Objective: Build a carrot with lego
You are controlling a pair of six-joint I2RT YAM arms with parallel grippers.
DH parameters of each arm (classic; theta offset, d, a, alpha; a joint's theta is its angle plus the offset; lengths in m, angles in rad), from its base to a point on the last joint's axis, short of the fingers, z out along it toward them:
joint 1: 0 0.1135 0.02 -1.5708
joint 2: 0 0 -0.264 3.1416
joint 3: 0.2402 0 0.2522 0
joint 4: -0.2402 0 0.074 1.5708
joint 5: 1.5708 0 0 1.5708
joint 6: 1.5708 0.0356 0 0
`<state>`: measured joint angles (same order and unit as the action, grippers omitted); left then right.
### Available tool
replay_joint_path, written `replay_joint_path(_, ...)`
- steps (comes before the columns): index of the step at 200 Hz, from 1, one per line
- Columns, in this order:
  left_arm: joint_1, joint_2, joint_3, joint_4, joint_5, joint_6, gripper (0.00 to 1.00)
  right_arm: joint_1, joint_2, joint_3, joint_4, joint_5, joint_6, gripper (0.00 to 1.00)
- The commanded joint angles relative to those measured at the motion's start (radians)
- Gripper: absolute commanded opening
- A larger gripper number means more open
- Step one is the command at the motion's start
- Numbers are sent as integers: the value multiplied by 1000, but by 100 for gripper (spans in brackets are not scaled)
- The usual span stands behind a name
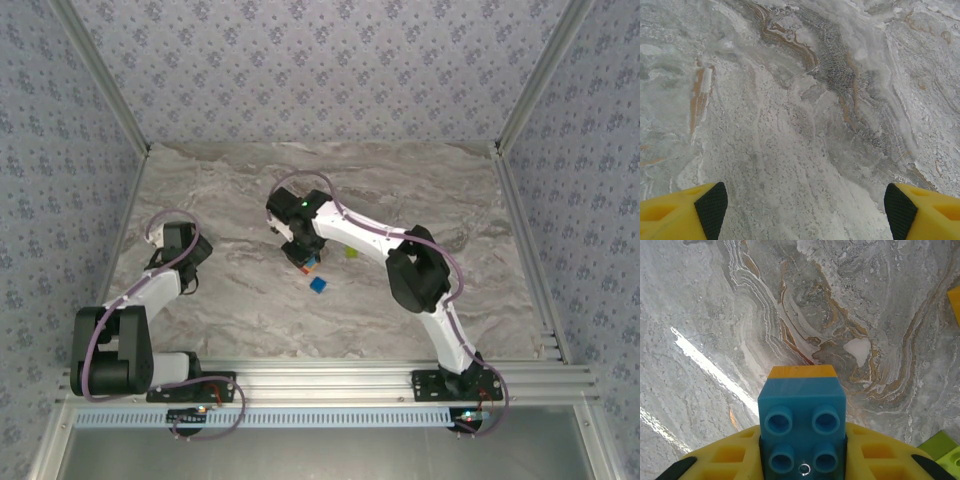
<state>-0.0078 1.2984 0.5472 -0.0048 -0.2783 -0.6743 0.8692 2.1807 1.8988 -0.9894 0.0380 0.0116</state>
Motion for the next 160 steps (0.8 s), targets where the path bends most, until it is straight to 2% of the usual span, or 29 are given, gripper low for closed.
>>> replay_joint_path(1,-4,4,33,-22,-22,10,84,1,1,-46,22,6,22,38)
replay_joint_path(25,-6,3,33,-22,-21,9,84,-1,-14,-61,29,7,22,45)
replay_joint_path(80,-6,3,33,-22,-22,9,84,-8,-65,-53,32,1,19,67)
replay_joint_path(132,-6,5,34,-23,-21,10,84,-46,-146,46,3,-23,4,72)
replay_joint_path(160,-6,6,34,-23,-23,10,84,-105,-120,150,-36,-17,-2,73)
